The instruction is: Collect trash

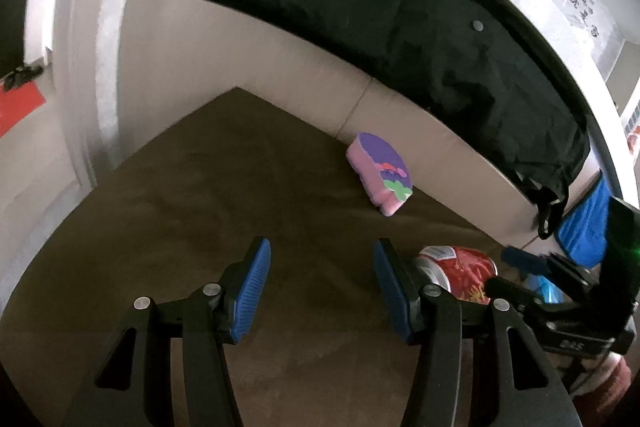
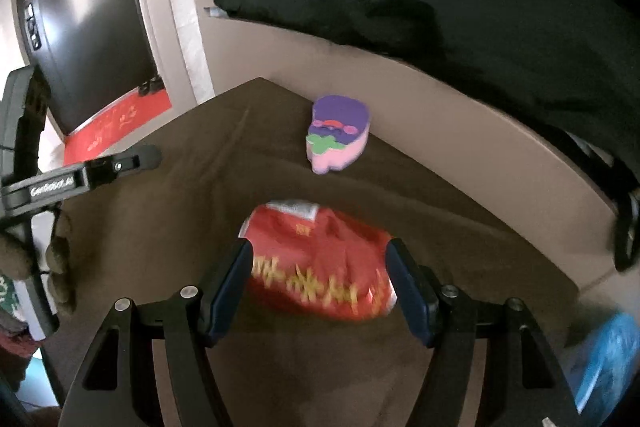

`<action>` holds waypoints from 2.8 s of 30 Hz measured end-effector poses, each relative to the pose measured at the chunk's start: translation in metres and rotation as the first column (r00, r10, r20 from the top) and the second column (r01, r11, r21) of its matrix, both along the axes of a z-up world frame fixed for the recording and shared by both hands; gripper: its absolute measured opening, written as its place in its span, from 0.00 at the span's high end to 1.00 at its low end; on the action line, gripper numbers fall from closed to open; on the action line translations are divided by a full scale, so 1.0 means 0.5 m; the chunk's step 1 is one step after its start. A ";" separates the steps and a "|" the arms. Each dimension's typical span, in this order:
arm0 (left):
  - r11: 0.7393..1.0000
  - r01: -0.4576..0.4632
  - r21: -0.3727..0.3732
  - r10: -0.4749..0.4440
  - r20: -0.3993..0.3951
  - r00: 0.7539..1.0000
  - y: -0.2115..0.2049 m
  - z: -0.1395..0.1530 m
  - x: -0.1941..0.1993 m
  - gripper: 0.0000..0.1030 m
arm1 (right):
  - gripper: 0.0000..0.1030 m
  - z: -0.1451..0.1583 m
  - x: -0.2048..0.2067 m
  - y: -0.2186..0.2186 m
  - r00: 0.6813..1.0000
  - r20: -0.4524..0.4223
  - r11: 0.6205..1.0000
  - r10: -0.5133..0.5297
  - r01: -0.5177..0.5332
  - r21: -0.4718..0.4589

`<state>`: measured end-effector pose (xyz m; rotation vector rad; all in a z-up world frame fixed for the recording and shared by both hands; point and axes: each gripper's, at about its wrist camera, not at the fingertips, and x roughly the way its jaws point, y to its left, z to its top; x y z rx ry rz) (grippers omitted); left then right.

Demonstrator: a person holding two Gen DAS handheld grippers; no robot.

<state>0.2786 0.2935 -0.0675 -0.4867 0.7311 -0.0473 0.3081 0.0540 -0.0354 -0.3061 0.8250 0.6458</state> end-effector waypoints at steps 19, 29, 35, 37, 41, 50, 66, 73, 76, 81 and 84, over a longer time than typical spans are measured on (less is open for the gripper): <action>0.992 0.090 0.088 -0.073 -0.182 0.981 -0.171 -0.052 0.424 0.38 | 0.36 -0.043 -0.009 -0.199 0.987 -0.137 0.996 -0.088 0.090 0.014; 0.979 0.109 0.170 -0.078 -0.177 0.981 -0.191 -0.033 0.374 0.65 | 0.36 0.003 -0.044 -0.290 0.984 -0.113 0.982 -0.136 0.149 0.117; 0.957 0.165 0.240 -0.117 -0.201 0.972 -0.166 -0.036 0.269 0.78 | 0.36 0.015 -0.058 -0.215 0.993 -0.102 0.985 -0.052 0.068 0.156; 0.962 0.142 0.235 -0.094 -0.204 0.975 -0.133 -0.039 0.222 0.78 | 0.36 0.013 -0.063 -0.177 0.992 -0.125 0.985 -0.005 0.026 0.170; 0.983 0.083 0.162 -0.054 -0.174 0.983 -0.048 -0.024 0.154 0.75 | 0.36 0.011 -0.075 -0.089 0.993 -0.095 0.991 0.063 -0.051 0.125; 0.997 0.011 0.081 -0.004 -0.084 0.996 0.034 0.031 0.033 0.51 | 0.51 -0.029 0.001 0.104 0.986 0.135 0.969 0.101 -0.067 -0.238; 0.994 0.110 -0.008 -0.110 -0.109 0.988 -0.046 -0.011 0.051 0.50 | 0.45 -0.005 -0.056 -0.307 0.966 0.072 0.963 -0.246 0.253 -0.095; 0.989 0.148 -0.002 -0.147 -0.113 0.983 -0.089 -0.013 0.064 0.46 | 0.33 0.014 -0.008 -0.390 0.896 -0.141 0.868 -0.421 0.443 0.223; 0.988 0.155 -0.004 -0.154 -0.111 0.982 -0.094 -0.010 0.061 0.46 | 0.33 -0.010 0.020 -0.375 0.867 -0.194 0.838 -0.459 0.495 0.229; 0.988 0.153 0.010 -0.152 -0.097 0.984 -0.085 -0.006 0.057 0.45 | 0.32 -0.055 0.071 -0.360 0.829 -0.227 0.819 -0.512 0.550 0.163; 0.990 0.139 0.009 -0.137 -0.090 0.986 -0.082 -0.008 0.068 0.44 | 0.32 -0.087 0.076 -0.352 0.827 -0.295 0.818 -0.479 0.542 0.192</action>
